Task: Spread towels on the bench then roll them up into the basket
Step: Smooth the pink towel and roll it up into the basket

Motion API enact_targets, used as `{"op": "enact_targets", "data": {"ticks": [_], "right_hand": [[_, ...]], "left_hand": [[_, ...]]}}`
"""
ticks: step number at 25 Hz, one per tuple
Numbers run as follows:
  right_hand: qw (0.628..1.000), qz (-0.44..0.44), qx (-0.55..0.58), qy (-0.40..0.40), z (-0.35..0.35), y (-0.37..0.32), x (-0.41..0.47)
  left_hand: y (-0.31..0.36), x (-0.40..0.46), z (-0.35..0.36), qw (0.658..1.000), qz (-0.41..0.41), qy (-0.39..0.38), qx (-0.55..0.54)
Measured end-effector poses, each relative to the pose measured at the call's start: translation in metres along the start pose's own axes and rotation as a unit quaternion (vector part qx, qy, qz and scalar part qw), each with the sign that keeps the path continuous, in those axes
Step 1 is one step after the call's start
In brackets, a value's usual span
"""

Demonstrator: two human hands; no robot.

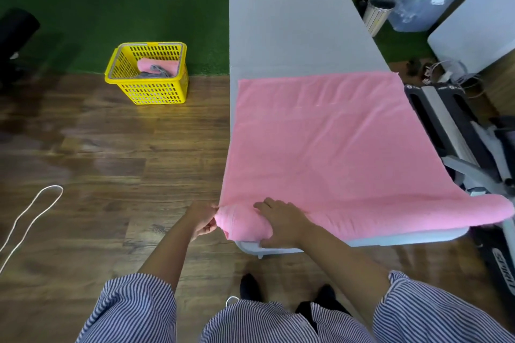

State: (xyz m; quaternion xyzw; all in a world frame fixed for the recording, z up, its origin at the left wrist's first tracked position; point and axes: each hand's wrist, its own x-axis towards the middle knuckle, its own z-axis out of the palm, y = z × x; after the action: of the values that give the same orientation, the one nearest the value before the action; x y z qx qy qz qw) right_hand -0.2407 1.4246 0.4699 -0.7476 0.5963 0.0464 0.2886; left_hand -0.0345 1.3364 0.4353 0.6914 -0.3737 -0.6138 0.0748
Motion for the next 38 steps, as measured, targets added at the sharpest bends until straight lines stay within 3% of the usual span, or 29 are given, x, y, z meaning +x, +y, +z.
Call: {"op": "enact_targets", "data": {"ticks": [6,9,12,15,19,21,23,26,31,35,38], "right_hand": [[0.987,-0.002,0.144,-0.071,-0.003,0.003,0.014],[0.994,0.016,0.086,-0.066,-0.007,0.0,0.018],[0.999,-0.027,-0.02,0.025,-0.001,-0.005,0.019],[0.998,-0.064,0.003,0.017,-0.002,-0.011,0.02],[0.998,-0.067,-0.004,0.011,-0.006,-0.011,0.027],[0.995,-0.082,-0.034,0.054,-0.001,-0.006,0.027],[0.991,-0.091,-0.045,0.093,0.004,-0.001,0.024],[0.982,-0.107,-0.023,0.152,0.007,0.003,0.013],[0.97,-0.149,-0.061,0.181,0.009,0.019,-0.003],[0.967,-0.16,-0.061,0.19,0.013,0.017,-0.004],[0.964,-0.162,-0.063,0.203,0.014,0.019,-0.002]], "left_hand": [[0.0,0.001,0.0,0.989,0.106,0.088,0.057],[-0.002,0.006,0.002,0.993,0.088,0.068,0.031],[-0.003,0.005,0.0,0.999,0.022,0.018,-0.033],[0.001,-0.007,-0.003,0.999,0.033,-0.006,-0.025],[0.004,-0.035,0.003,0.973,0.212,0.07,0.065],[0.001,-0.049,0.003,0.944,0.291,0.032,0.152],[-0.009,-0.056,0.005,0.912,0.325,-0.017,0.249],[-0.021,-0.051,0.009,0.892,0.362,0.023,0.268],[-0.02,-0.054,0.017,0.898,0.374,0.054,0.224],[-0.032,-0.059,0.03,0.909,0.358,0.142,0.157],[-0.032,-0.066,0.035,0.939,0.279,0.173,0.101]]}}
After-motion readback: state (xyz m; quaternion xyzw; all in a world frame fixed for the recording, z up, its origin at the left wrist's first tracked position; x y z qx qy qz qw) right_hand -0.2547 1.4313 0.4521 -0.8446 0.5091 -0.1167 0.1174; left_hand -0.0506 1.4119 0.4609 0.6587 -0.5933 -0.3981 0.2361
